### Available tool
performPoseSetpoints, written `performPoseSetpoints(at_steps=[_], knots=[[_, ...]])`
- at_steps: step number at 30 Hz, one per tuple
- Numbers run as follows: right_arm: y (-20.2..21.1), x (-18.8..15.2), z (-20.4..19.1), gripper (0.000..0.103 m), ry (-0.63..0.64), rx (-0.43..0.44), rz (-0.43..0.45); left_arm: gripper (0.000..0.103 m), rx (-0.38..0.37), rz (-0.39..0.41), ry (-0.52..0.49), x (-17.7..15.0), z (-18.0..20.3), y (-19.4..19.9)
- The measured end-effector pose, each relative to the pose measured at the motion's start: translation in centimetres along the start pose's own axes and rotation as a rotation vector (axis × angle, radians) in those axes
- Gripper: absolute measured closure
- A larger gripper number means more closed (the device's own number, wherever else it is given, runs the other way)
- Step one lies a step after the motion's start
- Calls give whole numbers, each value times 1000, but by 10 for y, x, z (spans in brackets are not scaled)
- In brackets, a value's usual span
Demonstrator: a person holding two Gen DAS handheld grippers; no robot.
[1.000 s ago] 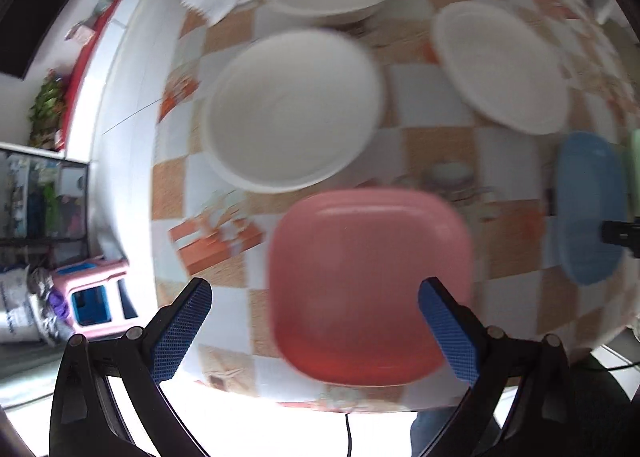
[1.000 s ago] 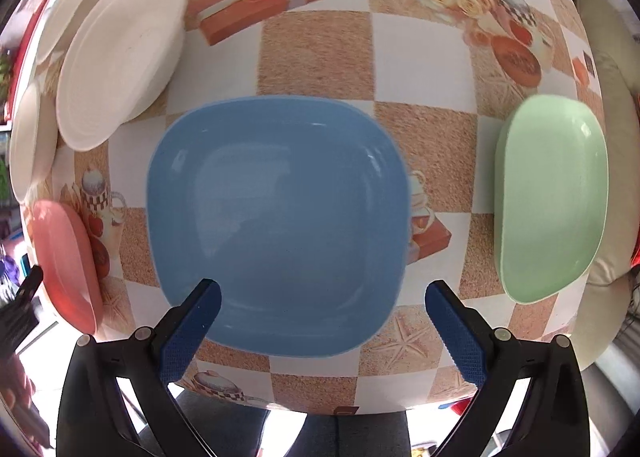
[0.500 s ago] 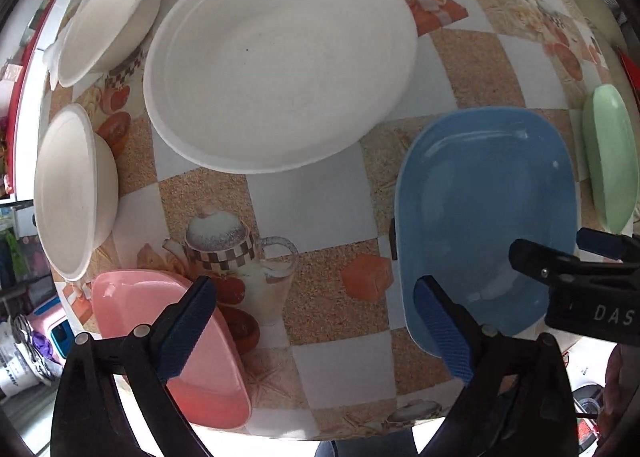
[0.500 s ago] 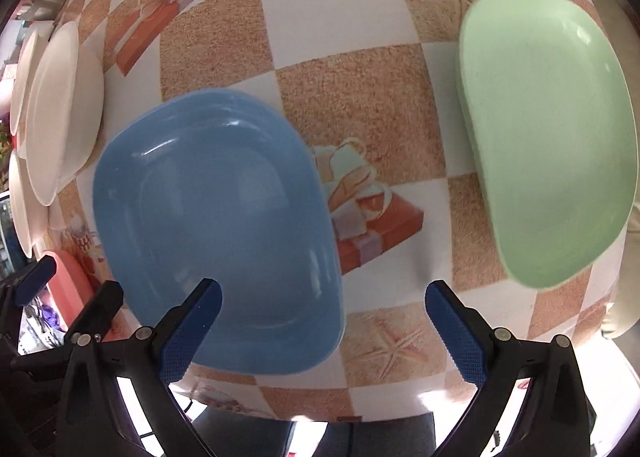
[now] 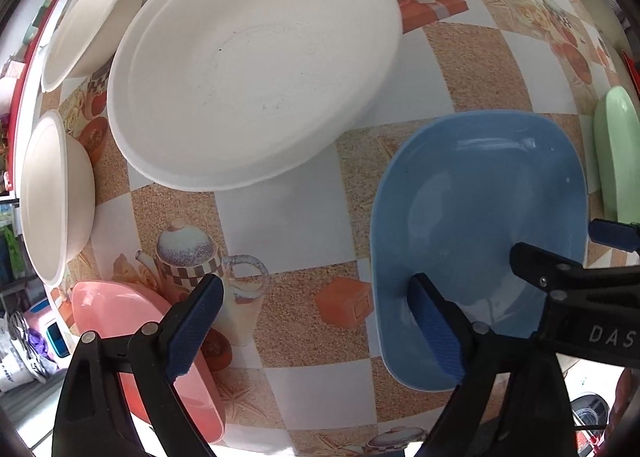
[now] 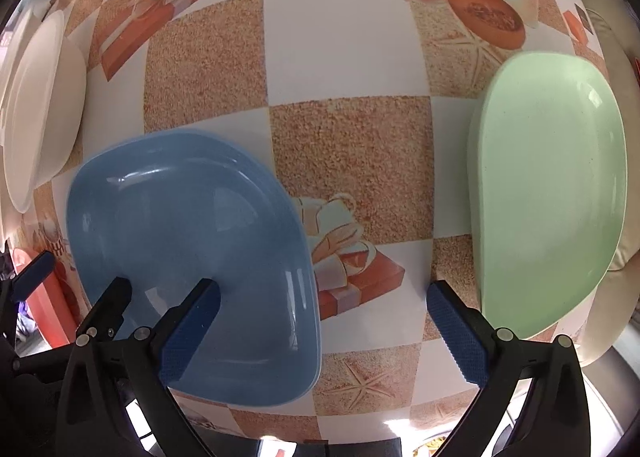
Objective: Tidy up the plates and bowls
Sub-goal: 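Close both grippers on the rim of the blue square plate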
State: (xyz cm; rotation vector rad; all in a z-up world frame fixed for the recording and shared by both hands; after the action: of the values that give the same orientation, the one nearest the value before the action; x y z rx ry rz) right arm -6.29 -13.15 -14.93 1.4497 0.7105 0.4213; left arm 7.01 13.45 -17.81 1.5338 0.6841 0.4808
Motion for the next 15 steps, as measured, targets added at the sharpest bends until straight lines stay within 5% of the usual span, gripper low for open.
performPoseSetpoints(at_steps=[4, 7, 9, 11, 15], knots=[[16, 12, -1, 5, 7, 48, 19, 28, -63, 3, 2, -6, 4, 5], [32, 3, 2, 36, 26, 39, 61, 46, -130, -7, 17, -6, 10, 7], [42, 8, 0, 65, 77, 15, 79, 52, -137, -9, 11, -1, 17, 10], [48, 7, -4, 85, 81, 48, 84, 81, -163, -4, -12, 1, 18, 12], [60, 20, 7, 90, 22, 126, 70, 83, -176, -34, -25, 5, 27, 17]])
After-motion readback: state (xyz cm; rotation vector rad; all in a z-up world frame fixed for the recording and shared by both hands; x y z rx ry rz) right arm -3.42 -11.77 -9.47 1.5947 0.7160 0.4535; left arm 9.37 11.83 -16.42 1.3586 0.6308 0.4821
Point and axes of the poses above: each gripper's, at about its wrist camera, not at the fingertips, and y roughly against the way its jaws point, z to its right, x to its top, the point moved 3 cm from there along -y, roughly the way its jaws point, and after that the axes turned 3 degrees about y, right-handed, at the moved point
